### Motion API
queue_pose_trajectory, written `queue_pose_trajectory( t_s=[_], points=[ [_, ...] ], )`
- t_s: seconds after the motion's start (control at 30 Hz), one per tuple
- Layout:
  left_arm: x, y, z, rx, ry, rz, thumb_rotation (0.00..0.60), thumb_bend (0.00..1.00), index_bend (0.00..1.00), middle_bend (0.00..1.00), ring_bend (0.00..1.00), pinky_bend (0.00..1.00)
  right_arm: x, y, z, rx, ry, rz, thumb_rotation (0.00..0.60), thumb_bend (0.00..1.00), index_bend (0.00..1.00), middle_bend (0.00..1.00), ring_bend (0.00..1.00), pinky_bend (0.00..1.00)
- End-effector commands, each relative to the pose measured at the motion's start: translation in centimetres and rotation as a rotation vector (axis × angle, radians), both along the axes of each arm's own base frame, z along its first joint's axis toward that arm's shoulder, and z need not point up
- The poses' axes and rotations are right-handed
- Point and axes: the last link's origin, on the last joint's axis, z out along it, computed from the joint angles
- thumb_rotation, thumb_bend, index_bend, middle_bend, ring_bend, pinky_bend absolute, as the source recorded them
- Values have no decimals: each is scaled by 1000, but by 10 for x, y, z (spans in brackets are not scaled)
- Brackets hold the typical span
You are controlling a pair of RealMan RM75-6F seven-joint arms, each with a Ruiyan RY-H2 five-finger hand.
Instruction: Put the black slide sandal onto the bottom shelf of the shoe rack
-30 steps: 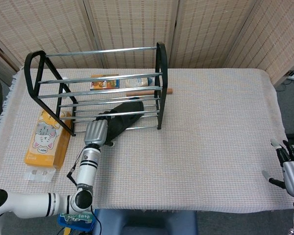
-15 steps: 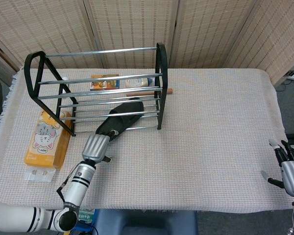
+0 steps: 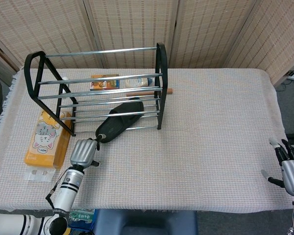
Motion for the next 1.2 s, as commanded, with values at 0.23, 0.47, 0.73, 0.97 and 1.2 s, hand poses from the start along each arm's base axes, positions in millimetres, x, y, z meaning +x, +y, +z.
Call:
queue_pose_trajectory(
  t_s=[0.23, 0.47, 0.73, 0.97, 1.2],
  points=[
    [-28, 9, -9, -26, 37, 118, 600, 48, 203, 517, 474, 735, 2, 1, 0, 3, 4, 2, 600, 203, 0, 179, 101, 149],
    [-42, 13, -12, -17, 64, 176, 600, 48, 204, 517, 474, 735, 2, 2, 1, 2, 7, -1, 600, 204, 0, 179, 101, 149],
    [-42, 18, -21, -39, 80, 192, 600, 48, 215, 516, 474, 735, 3, 1, -1, 7, 5, 0, 600, 204, 0, 179, 101, 149],
    [-32, 25, -28, -62, 69, 194, 600, 48, 216, 517, 474, 735, 2, 2, 1, 3, 7, -6, 600, 204, 0, 179, 101, 149],
    [-18, 23, -32, -95, 40, 160, 600, 48, 220, 517, 474, 735, 0, 3, 1, 2, 6, -12, 600, 204, 0, 179, 101, 149]
  ],
)
